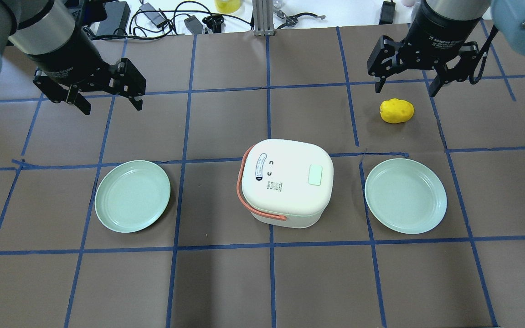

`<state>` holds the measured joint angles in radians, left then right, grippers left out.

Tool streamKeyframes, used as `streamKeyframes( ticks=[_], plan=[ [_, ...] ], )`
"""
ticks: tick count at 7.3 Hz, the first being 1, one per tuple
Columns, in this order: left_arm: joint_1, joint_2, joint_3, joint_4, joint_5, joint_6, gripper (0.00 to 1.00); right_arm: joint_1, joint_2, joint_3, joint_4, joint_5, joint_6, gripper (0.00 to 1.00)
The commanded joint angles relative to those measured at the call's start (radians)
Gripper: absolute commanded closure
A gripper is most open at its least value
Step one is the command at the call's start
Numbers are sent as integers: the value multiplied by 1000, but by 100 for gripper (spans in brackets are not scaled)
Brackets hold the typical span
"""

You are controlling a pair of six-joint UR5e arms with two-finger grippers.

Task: Press rice cooker button

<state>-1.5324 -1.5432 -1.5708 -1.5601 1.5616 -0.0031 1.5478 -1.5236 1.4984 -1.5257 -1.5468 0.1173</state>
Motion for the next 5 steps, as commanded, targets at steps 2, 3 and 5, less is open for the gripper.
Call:
streamKeyframes(
  ticks=[2, 3, 5],
  plan=[
    [0, 0, 0, 0, 0, 0, 0, 0, 3, 2, 4, -1, -1, 0],
    [0, 0, 0, 0, 0, 0, 0, -2, 3, 2, 4, 2, -1, 0],
    [0, 0, 0, 0, 0, 0, 0, -5, -3, -4, 4, 5, 1, 0]
  ],
)
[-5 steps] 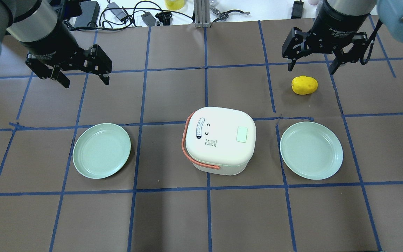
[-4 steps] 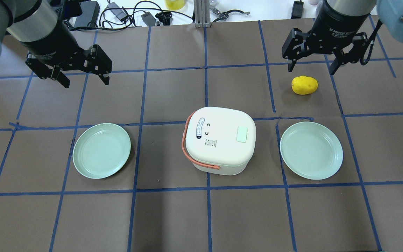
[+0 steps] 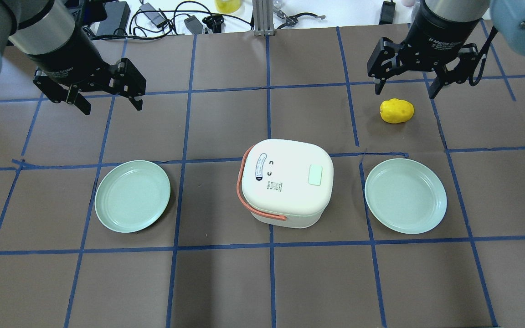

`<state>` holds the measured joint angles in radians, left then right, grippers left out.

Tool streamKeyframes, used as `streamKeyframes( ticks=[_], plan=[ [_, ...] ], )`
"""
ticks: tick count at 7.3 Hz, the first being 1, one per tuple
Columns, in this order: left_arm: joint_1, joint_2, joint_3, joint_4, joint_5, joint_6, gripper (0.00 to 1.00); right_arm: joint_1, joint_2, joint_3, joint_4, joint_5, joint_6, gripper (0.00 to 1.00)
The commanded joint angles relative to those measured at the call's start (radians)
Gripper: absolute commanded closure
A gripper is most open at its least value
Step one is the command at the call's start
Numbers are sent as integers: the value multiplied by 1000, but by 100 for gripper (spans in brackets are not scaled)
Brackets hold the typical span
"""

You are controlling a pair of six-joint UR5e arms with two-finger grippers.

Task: Press rice cooker button

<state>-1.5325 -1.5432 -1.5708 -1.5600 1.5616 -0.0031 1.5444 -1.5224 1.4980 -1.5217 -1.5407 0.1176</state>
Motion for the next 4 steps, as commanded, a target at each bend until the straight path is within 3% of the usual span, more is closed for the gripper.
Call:
streamKeyframes(
  ticks=[1, 4],
  plan=[
    [0, 0, 0, 0, 0, 0, 0, 2, -5, -4, 0, 5, 0, 0],
    [0, 0, 0, 0, 0, -2, 0, 2, -5, -4, 5, -6, 4, 0]
  ],
)
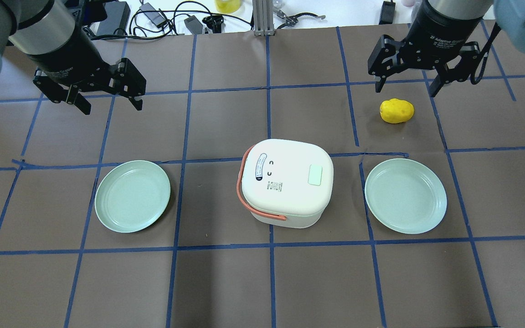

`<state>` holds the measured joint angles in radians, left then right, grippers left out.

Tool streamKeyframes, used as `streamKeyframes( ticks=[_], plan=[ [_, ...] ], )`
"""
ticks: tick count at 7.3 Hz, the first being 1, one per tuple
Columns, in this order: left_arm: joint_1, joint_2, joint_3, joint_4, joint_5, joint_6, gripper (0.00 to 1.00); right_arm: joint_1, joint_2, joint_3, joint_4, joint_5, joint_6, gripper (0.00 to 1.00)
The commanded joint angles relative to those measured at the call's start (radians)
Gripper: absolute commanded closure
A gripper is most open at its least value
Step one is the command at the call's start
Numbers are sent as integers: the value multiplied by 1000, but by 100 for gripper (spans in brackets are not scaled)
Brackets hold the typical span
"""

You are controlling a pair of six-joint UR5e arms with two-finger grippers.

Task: Press rice cooker button

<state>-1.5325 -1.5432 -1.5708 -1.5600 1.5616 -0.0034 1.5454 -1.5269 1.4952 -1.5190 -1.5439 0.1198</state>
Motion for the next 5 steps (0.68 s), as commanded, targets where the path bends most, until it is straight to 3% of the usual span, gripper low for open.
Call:
streamKeyframes(
  ticks=[1, 4, 5],
  plan=[
    [0, 0, 0, 0, 0, 0, 0, 2, -2, -1, 3, -1, 1, 0],
    [0, 0, 0, 0, 0, 0, 0, 13, 5, 5, 5, 17, 29, 0],
    [0, 0, 0, 0, 0, 0, 0, 39, 8, 11, -10, 15, 106, 15]
  ],
)
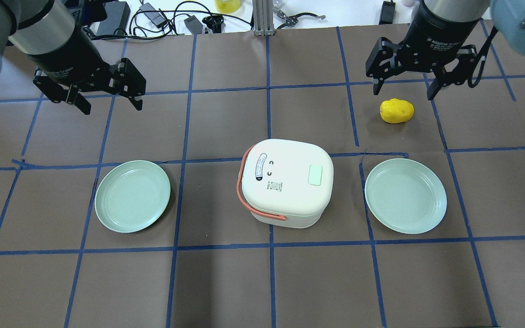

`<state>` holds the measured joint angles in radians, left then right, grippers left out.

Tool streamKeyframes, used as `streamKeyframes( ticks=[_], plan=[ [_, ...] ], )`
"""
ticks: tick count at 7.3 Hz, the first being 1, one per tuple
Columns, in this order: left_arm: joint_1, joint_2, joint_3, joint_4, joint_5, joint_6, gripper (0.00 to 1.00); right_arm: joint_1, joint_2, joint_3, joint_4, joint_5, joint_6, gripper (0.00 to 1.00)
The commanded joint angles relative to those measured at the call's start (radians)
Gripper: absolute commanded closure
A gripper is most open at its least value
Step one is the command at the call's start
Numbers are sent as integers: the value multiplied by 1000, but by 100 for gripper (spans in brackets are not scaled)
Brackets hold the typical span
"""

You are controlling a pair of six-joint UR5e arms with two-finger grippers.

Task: Press rice cooker button

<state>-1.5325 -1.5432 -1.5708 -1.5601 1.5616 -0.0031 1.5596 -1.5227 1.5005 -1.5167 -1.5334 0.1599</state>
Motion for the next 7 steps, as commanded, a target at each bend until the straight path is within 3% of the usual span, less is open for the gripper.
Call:
streamKeyframes(
  ticks=[1, 3, 7],
  plan=[
    [0, 0, 0, 0, 0, 0, 0, 63, 12, 9, -13, 5, 123, 48],
    [0, 0, 0, 0, 0, -1, 0, 114, 13, 39, -10, 9, 218, 100],
    [0, 0, 0, 0, 0, 0, 0, 186, 32, 127, -56, 102, 303, 100]
  ],
)
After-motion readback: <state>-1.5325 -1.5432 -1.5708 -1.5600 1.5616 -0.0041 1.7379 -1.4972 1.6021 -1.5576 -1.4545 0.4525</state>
